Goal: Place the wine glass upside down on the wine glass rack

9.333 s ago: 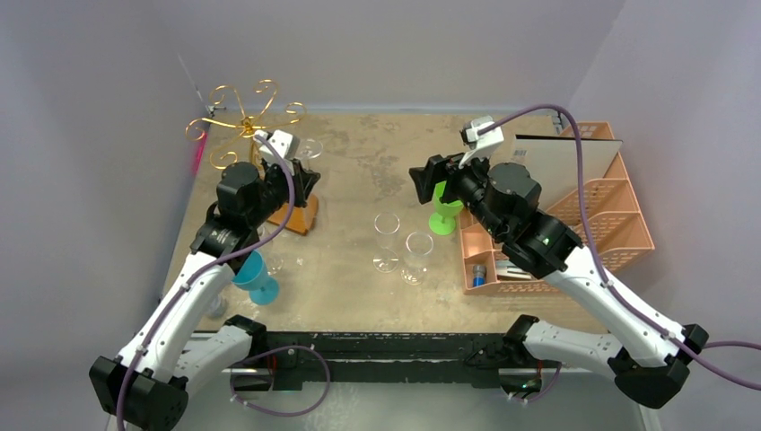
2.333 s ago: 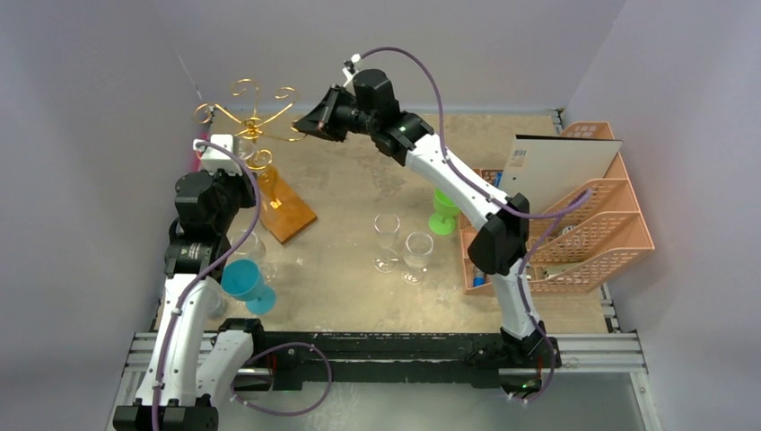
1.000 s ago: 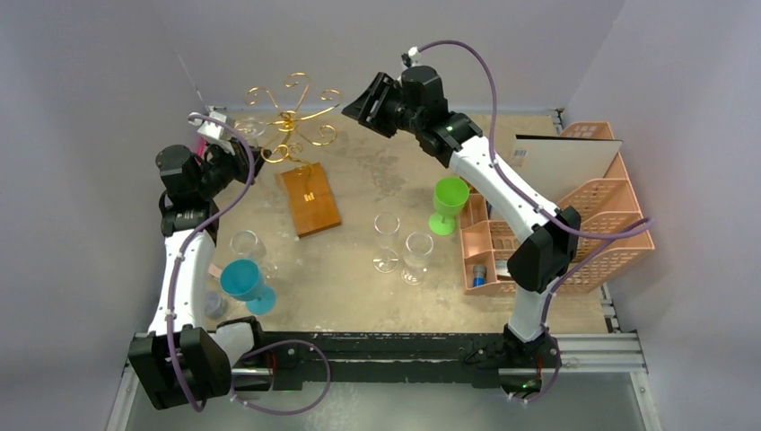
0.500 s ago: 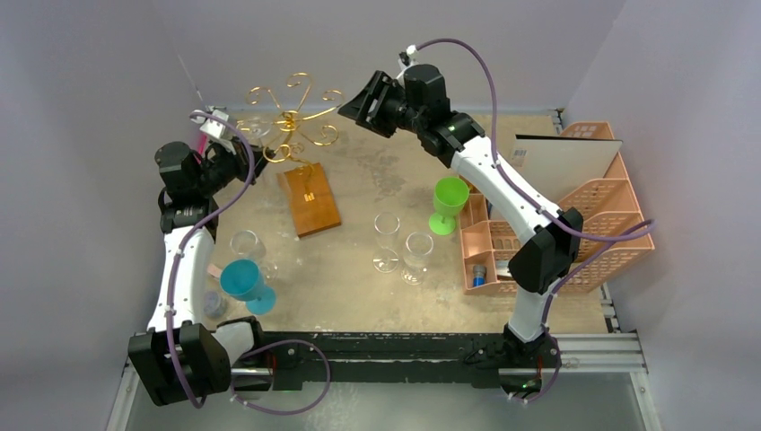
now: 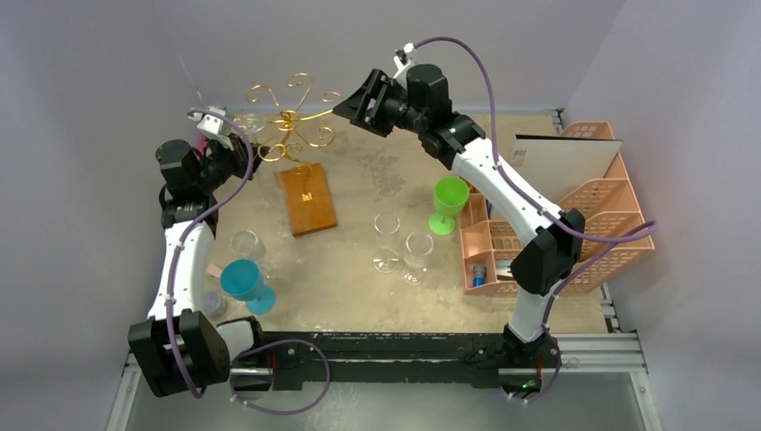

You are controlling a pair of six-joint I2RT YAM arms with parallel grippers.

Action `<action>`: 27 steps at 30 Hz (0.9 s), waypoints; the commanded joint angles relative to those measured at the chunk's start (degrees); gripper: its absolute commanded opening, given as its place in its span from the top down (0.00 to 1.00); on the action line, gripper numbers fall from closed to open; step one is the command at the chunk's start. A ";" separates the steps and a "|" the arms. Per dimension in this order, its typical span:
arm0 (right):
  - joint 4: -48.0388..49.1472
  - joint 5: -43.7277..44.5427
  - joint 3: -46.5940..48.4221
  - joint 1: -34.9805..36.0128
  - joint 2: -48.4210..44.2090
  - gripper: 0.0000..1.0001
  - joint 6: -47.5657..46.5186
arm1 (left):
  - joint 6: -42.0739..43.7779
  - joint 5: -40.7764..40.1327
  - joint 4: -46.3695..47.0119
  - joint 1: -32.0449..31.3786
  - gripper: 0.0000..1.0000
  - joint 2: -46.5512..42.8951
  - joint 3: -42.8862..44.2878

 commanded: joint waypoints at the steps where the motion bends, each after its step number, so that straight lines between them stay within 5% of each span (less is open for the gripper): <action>1: 3.14 -2.17 -0.33 -0.24 -3.12 0.36 0.45 | 2.39 -0.81 3.60 1.01 1.00 0.72 1.95; 6: 2.42 -2.46 0.32 -0.28 -2.46 0.33 0.53 | 5.98 -1.45 0.72 1.16 1.00 1.65 4.42; 27: 3.30 -3.45 2.56 -0.29 1.67 0.27 4.00 | -2.10 -9.13 11.76 1.16 1.00 2.73 -0.49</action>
